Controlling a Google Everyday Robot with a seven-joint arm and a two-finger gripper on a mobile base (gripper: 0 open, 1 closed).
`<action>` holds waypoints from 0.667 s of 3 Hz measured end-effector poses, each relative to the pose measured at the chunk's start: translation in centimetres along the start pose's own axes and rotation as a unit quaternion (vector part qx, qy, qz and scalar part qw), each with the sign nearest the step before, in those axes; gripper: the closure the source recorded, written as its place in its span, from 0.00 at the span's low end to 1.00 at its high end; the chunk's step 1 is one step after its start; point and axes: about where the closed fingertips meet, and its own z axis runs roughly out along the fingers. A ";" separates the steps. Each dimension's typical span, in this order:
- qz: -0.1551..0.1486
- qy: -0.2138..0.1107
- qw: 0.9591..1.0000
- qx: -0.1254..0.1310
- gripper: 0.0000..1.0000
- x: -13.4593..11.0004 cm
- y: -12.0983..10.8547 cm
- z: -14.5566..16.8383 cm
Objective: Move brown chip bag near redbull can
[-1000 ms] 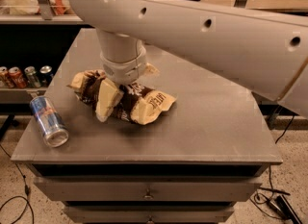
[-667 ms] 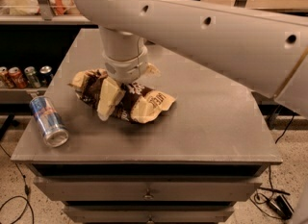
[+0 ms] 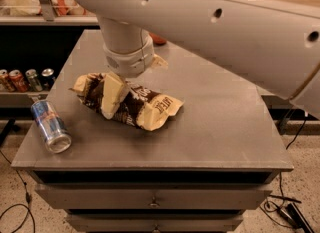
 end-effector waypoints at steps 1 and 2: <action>-0.008 -0.010 1.000 0.027 0.00 -0.1 -0.1 -2.4; -0.018 -0.022 0.999 0.036 0.00 -0.4 -0.1 -4.0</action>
Offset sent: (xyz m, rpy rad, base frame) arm -0.0099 0.0001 0.0603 -0.0524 -0.0885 0.0569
